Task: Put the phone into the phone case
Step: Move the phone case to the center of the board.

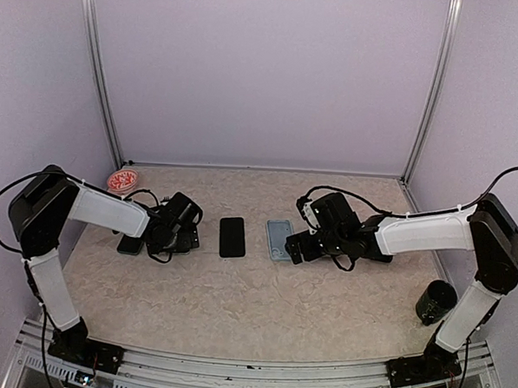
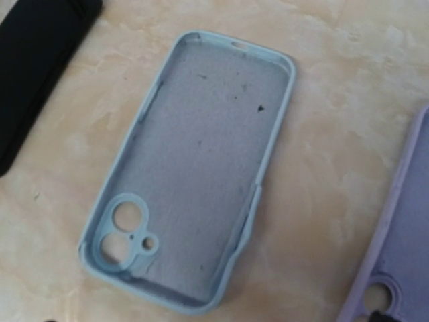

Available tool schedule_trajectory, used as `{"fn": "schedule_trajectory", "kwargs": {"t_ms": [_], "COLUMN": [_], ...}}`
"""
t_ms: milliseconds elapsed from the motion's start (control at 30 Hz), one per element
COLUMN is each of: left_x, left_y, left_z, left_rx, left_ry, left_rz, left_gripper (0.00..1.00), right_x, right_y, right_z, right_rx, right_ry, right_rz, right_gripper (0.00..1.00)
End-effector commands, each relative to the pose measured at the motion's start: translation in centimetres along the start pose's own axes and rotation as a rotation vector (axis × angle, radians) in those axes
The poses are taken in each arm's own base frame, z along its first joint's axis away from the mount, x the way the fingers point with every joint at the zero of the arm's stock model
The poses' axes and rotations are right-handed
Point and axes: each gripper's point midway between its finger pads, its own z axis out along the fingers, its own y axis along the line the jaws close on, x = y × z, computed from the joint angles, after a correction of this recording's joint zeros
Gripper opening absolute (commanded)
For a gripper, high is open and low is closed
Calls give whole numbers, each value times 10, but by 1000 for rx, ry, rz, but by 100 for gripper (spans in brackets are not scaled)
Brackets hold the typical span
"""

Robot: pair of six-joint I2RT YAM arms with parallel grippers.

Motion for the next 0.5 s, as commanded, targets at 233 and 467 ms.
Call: {"fn": "schedule_trajectory", "kwargs": {"t_ms": [233, 467], "left_x": [-5, -6], "left_y": [-10, -17], "left_z": [-11, -30], "left_rx": [57, 74], "left_ry": [-31, -59], "left_rz": [-13, 5], "left_gripper": [99, 99], "right_x": [-11, -19], "right_y": [-2, -23], "right_z": [34, 58], "right_rx": [41, 79], "right_ry": [24, 49], "right_rz": [-1, 14], "right_gripper": [99, 82]}}
